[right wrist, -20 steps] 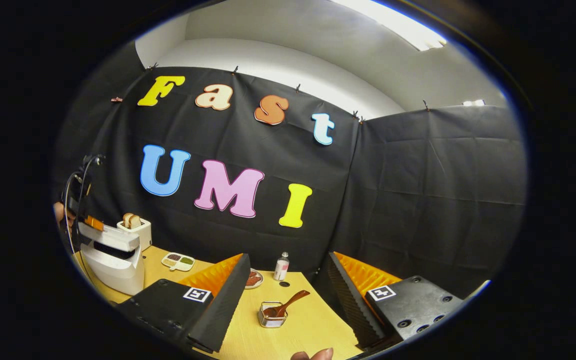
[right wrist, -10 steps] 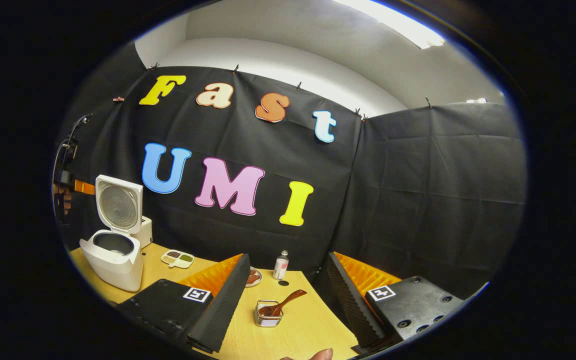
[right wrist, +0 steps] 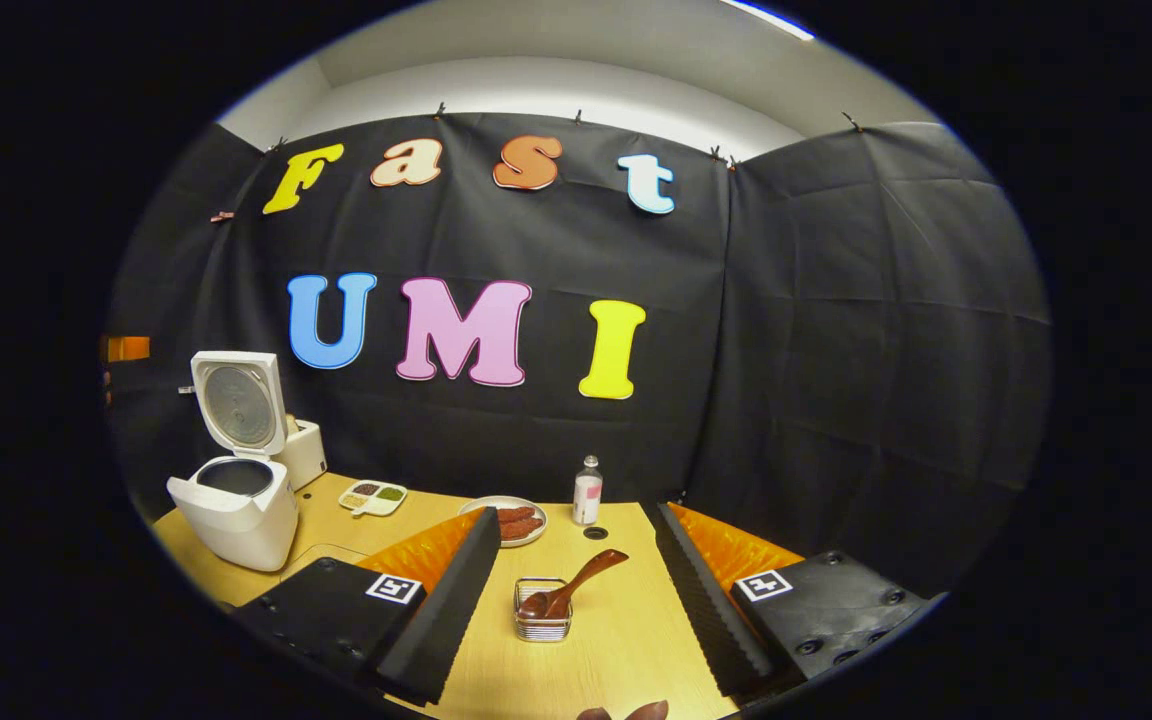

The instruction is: Close the left gripper, press the button to open the rice cooker; take a wooden spoon from the chopstick holder with the right hand, scoop a spoonful of rice and pour it into the rice cooker, then put the wooden spoon back into the chopstick holder.

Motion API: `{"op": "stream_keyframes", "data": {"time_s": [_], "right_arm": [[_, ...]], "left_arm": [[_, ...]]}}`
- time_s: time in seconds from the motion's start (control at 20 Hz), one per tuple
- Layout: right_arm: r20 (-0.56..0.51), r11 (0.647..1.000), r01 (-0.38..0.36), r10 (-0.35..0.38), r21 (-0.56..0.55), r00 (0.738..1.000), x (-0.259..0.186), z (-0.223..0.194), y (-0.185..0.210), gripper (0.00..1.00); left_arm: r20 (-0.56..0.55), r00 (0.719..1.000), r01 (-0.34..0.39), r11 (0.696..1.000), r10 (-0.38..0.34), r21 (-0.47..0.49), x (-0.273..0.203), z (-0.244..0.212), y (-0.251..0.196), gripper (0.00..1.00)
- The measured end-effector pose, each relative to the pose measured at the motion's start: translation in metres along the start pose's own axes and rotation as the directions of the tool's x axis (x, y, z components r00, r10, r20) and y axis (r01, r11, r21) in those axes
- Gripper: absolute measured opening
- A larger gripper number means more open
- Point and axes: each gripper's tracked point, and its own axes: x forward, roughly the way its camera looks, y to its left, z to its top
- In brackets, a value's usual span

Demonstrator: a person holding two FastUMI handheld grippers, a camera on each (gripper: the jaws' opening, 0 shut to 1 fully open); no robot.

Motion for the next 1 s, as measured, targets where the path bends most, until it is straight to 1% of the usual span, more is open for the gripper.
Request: {"op": "stream_keyframes", "data": {"time_s": [0.1, 0.2, 0.3, 0.45, 0.6, 0.75, 0.8, 0.9, 1.0], "right_arm": [[-0.034, 1.0, -0.024, 0.024, 0.006, 0.999, 0.015, -0.02, -0.008, 0.98], [-0.087, 0.997, -0.067, 0.069, 0.027, 0.994, 0.03, -0.046, -0.01, 0.98], [-0.147, 0.994, -0.094, 0.102, 0.061, 0.984, 0.044, -0.074, -0.012, 0.98], [-0.237, 0.985, -0.109, 0.138, 0.131, 0.962, 0.066, -0.118, -0.012, 0.98], [-0.3, 0.97, -0.13, 0.189, 0.206, 0.935, 0.093, -0.155, -0.004, 0.98], [-0.346, 0.959, -0.133, 0.216, 0.25, 0.913, 0.127, -0.185, 0.0, 0.96], [-0.362, 0.956, -0.131, 0.223, 0.261, 0.905, 0.138, -0.195, 0.001, 0.95], [-0.392, 0.946, -0.134, 0.248, 0.295, 0.886, 0.154, -0.212, 0.007, 0.89], [-0.417, 0.942, -0.128, 0.256, 0.312, 0.872, 0.164, -0.223, 0.012, 0.83]], "left_arm": [[0.012, 1.0, -0.003, 1.0, 0.003, 0.021, -0.018, 0.004, -0.012, 0.95], [0.016, 1.0, -0.006, 0.999, 0.006, 0.039, -0.033, 0.005, -0.026, 0.95], [-0.002, 1.0, -0.003, 1.0, 0.003, 0.028, -0.05, 0.001, -0.042, 0.95], [-0.033, 0.999, -0.005, 1.0, 0.006, 0.024, -0.069, -0.007, -0.058, 0.95], [-0.051, 0.998, -0.027, 0.999, 0.029, 0.044, -0.079, -0.011, -0.068, 0.95], [-0.063, 0.996, -0.059, 0.996, 0.063, 0.066, -0.084, -0.012, -0.073, 0.95], [-0.069, 0.995, -0.07, 0.995, 0.075, 0.071, -0.086, -0.013, -0.074, 0.95], [-0.074, 0.992, -0.092, 0.993, 0.097, 0.075, -0.089, -0.014, -0.076, 0.95], [-0.081, 0.989, -0.118, 0.99, 0.124, 0.075, -0.092, -0.016, -0.075, 0.95]]}}
